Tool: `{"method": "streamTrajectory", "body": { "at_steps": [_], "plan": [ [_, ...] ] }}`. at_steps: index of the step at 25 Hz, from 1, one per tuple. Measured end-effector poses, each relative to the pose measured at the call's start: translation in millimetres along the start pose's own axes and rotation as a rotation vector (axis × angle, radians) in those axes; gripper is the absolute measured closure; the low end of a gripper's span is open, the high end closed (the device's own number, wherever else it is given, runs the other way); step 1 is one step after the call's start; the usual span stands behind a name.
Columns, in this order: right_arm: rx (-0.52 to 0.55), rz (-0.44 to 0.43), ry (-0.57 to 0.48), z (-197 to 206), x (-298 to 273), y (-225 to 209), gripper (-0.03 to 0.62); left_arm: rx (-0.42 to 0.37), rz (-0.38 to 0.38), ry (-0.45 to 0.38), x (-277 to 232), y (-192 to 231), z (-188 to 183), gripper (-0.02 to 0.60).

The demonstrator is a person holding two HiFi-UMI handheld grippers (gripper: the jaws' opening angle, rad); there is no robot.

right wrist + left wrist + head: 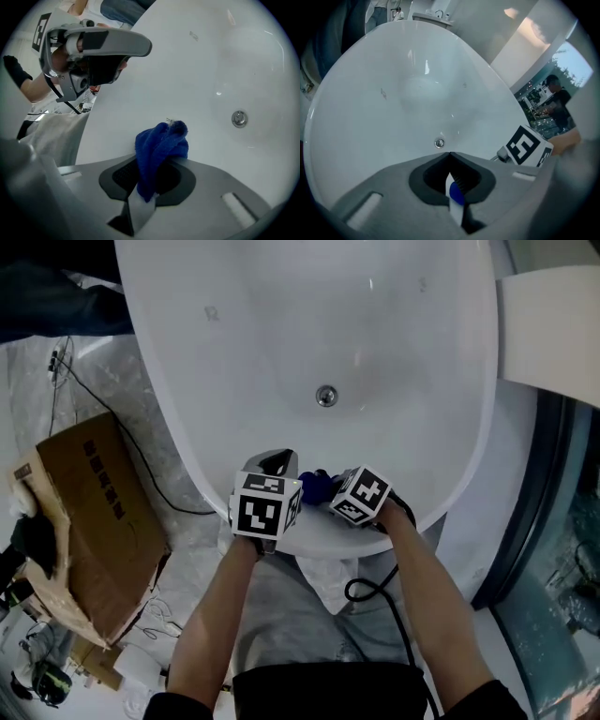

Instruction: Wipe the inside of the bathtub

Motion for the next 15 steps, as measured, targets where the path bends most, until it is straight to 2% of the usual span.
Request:
{"method": "streamTrajectory", "body": {
  "at_steps": [7, 15],
  "plan": [
    [0.006, -0.042, -0.024, 5, 12, 28, 0.513, -0.043, 0.004, -0.002, 13, -5, 1, 0.577],
    [-0.033, -0.019, -0.075, 11, 24, 62, 0.513, -0.089, 0.032, 0.014, 37, -14, 13, 0.577]
  ]
}}
Point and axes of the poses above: the fingertips, and each gripper's own axes: x backward along the fingers, y to its left, z out of its underside, the point moved 3 cm from there along x, backward along the fingers, and after that the axes turned 9 degrees about -x, right-handed, at the moved point
